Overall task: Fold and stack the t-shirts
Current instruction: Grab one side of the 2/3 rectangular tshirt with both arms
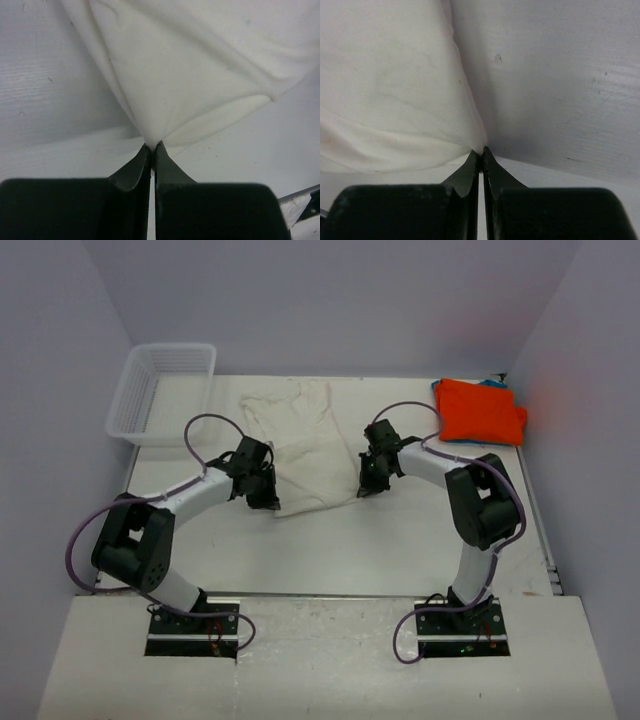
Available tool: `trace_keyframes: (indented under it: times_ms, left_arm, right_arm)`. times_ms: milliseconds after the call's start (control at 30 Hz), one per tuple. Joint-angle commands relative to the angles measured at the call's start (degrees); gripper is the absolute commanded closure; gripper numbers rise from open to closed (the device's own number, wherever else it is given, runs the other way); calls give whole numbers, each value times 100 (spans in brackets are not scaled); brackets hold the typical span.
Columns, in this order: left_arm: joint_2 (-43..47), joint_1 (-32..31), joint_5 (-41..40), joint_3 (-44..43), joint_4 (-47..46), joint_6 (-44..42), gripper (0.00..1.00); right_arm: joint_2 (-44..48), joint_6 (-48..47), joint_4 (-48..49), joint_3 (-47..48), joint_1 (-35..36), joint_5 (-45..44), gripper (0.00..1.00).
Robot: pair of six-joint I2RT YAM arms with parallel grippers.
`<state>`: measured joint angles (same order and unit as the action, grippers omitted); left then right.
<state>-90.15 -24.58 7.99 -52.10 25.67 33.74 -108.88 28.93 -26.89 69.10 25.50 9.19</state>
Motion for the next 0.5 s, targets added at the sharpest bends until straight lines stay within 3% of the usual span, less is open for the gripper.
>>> trace_keyframes:
  times_ms: [0, 467]
  left_arm:
    - [523, -12, -87, 191, 526, 80, 100]
    - [1349, -21, 133, 1122, 825, -16, 100]
  right_arm:
    - [244, 52, -211, -300, 26, -418, 100]
    - [1755, 684, -246, -1768, 825, -664, 100]
